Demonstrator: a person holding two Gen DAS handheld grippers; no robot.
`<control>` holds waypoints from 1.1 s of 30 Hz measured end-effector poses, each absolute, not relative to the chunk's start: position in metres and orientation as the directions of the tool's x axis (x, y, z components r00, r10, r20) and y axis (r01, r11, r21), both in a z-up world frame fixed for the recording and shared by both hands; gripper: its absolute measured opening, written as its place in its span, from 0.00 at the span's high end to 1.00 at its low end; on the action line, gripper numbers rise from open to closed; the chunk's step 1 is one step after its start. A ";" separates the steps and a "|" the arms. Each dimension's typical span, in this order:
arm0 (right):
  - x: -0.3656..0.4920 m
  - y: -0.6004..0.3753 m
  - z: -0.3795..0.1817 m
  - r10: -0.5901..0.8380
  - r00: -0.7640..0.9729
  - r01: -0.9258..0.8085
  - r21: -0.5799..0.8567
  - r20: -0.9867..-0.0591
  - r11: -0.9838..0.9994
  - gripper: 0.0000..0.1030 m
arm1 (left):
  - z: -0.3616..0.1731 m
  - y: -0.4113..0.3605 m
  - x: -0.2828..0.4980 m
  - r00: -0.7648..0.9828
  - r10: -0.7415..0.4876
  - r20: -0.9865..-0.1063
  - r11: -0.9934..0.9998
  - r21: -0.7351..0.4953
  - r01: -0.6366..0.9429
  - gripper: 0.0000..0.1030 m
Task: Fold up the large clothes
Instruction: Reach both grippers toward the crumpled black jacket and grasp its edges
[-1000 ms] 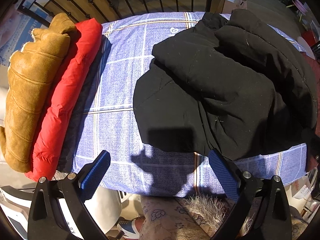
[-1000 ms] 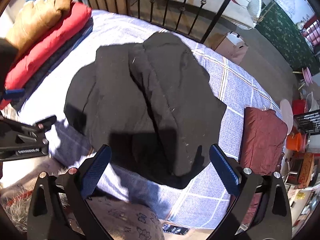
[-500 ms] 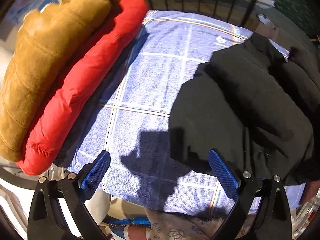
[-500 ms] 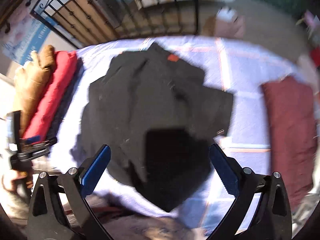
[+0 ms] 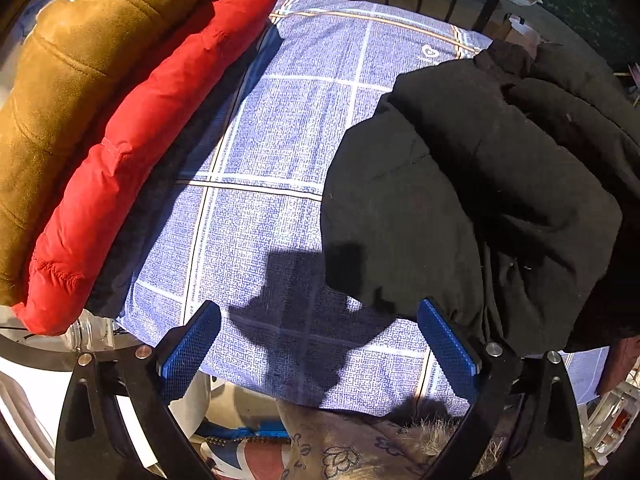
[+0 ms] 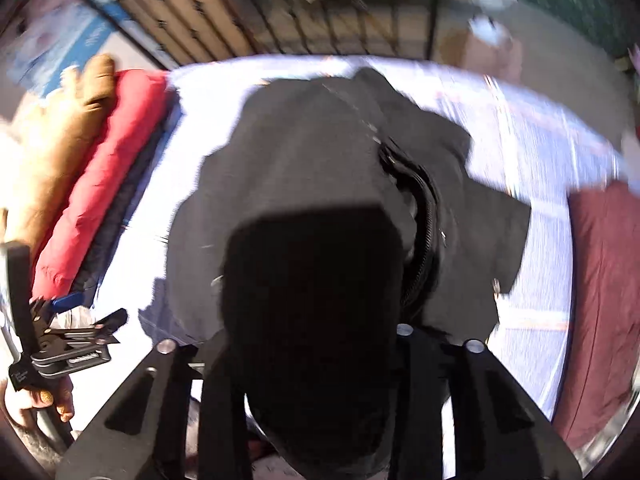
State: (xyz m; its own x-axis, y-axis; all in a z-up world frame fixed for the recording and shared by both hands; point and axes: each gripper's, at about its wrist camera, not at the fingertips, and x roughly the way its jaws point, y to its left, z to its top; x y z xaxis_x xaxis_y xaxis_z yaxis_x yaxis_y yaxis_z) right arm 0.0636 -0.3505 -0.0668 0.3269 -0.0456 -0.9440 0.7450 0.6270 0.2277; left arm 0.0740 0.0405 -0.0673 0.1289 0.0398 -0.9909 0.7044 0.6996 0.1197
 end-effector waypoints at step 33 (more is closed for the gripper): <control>0.119 -0.251 -0.025 0.379 0.403 0.295 0.510 -0.833 0.808 0.05 | -0.042 0.074 0.122 0.025 -0.135 -0.990 0.856 -0.104 0.506 0.06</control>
State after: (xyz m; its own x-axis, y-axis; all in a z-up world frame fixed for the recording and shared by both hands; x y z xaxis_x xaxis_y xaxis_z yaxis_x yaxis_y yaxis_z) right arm 0.1191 -0.2515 -0.0252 0.4029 0.3789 -0.8331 0.2955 0.8077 0.5102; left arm 0.1220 0.0744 -0.0419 0.0249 -0.1354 -0.9905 0.5064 0.8560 -0.1043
